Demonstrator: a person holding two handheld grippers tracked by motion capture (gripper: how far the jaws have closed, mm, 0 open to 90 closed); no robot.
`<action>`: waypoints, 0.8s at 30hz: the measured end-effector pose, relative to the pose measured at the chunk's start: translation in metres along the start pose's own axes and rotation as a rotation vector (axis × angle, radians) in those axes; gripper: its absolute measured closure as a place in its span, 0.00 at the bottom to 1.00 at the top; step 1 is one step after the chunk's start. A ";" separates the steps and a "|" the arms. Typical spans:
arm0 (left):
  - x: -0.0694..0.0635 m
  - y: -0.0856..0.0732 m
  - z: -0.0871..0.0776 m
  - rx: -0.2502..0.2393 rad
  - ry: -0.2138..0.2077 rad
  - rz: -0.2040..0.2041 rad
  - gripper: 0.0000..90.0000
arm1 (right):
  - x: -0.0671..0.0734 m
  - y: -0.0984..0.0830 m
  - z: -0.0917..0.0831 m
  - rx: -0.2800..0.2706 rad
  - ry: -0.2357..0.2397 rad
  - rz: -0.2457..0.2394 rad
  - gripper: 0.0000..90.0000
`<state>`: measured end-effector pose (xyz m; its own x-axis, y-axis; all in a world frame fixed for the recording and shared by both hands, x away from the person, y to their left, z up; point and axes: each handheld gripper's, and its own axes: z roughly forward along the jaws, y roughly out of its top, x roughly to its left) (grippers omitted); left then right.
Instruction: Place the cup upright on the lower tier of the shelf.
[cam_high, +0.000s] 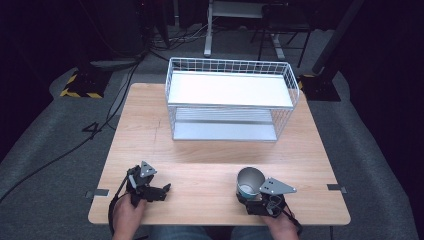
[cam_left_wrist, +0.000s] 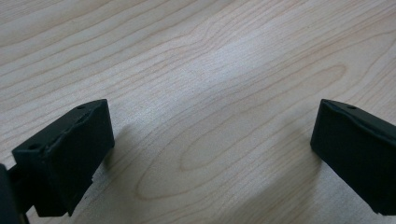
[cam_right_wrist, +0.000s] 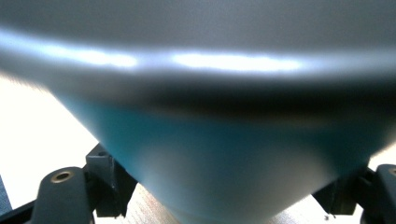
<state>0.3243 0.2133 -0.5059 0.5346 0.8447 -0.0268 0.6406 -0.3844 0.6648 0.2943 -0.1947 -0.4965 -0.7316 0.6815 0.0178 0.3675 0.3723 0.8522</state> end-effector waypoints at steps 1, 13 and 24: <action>0.000 0.000 0.000 0.000 0.000 0.000 0.00 | 0.000 0.000 0.000 0.000 0.000 0.000 0.25; 0.000 0.000 0.000 0.000 0.000 0.000 0.00 | -0.007 0.016 -0.007 -0.014 0.020 0.017 0.25; 0.000 0.000 0.000 0.000 0.000 0.000 0.00 | -0.020 0.036 -0.009 -0.019 0.018 0.034 0.25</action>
<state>0.3244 0.2133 -0.5059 0.5346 0.8447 -0.0266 0.6404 -0.3844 0.6649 0.3165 -0.2005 -0.4611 -0.7288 0.6824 0.0563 0.3820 0.3369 0.8606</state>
